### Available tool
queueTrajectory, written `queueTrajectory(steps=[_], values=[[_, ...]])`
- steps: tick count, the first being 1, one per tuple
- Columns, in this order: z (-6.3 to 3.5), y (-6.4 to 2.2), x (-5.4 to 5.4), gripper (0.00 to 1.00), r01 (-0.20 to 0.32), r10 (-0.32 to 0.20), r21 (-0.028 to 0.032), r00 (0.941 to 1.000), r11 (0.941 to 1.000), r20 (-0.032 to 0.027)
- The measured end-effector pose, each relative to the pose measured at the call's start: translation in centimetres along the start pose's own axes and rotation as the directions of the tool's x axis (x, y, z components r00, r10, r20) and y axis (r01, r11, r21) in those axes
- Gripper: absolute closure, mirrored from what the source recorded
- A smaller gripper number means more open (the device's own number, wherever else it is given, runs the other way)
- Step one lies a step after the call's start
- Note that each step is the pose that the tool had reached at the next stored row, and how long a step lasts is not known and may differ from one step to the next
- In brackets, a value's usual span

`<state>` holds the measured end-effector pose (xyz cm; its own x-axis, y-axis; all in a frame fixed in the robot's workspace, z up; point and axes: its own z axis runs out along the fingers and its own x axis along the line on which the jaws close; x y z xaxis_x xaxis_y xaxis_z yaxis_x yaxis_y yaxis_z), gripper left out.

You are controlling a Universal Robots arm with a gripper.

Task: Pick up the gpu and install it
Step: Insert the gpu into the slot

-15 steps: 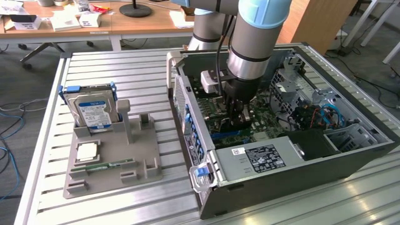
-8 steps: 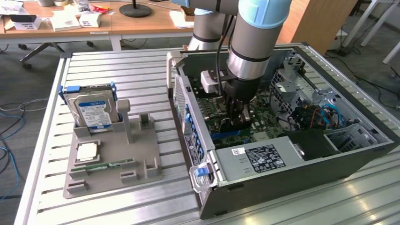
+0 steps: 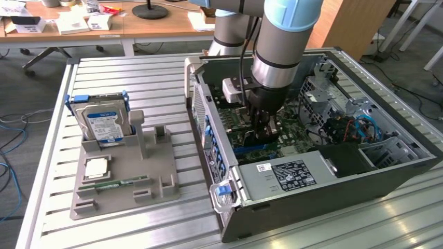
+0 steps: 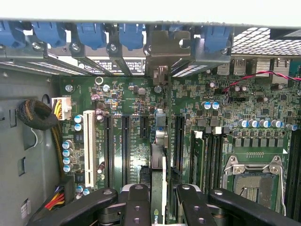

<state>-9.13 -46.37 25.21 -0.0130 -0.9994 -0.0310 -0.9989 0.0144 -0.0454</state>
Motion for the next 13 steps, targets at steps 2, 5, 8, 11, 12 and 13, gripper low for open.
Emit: queueTrajectory(steps=[2,5,8,11,12,13], values=[[0.0,-0.01,0.0,0.74,0.0,0.0,0.0,1.0,1.0,0.0],[0.06,-0.01,0.0,0.74,0.0,0.0,0.0,1.0,1.0,0.0],[0.08,0.0,0.01,0.74,0.0,0.0,0.0,1.0,1.0,-0.0002],[0.1,0.0,0.0,0.74,0.0,0.0,0.0,1.0,1.0,0.0],[0.1,-0.01,0.0,0.74,0.0,0.0,0.0,1.0,1.0,0.0],[0.09,0.0,0.0,0.74,0.0,0.0,0.0,1.0,1.0,0.0]])
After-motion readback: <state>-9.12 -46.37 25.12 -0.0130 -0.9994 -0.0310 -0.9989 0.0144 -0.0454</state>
